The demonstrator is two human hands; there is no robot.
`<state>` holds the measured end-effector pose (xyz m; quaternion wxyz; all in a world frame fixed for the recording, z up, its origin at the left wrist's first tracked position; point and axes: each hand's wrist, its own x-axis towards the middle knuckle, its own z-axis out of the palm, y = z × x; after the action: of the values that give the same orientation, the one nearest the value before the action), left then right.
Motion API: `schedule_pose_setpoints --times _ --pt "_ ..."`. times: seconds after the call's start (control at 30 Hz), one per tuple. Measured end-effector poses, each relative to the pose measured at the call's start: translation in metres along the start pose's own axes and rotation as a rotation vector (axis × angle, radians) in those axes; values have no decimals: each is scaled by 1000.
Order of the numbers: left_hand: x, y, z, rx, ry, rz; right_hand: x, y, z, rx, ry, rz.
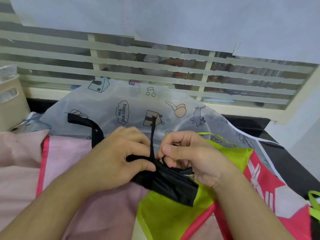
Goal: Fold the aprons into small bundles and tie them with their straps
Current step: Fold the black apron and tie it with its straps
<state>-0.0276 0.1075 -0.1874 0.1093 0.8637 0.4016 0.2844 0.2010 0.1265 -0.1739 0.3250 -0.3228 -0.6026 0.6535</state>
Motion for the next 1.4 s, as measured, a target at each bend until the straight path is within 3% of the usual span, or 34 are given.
schedule_pose_setpoints --times 0.17,0.43,0.57,0.7,0.9,1.03,1.13,1.3,1.4 --pt "-1 2 5 1 145 -56 5 5 8 -7 42 -56" --pt "2 7 7 -477 235 -260 8 8 7 76 99 -60" --pt "4 10 8 -590 249 -299 8 5 12 107 176 -108" --pt "9 13 11 -718 257 -376 8 7 19 -180 252 -213" --pt "9 11 13 -731 115 -421 14 14 23 -639 469 -555" --pt "9 14 11 -754 30 -358 17 19 18 -624 445 -548" --pt "10 15 9 -822 -1 -324 22 22 21 -678 565 -572" --pt "11 12 15 -807 24 -378 21 21 20 -825 625 -565" --pt "12 9 18 -789 96 -405 20 21 18 -879 671 -455"
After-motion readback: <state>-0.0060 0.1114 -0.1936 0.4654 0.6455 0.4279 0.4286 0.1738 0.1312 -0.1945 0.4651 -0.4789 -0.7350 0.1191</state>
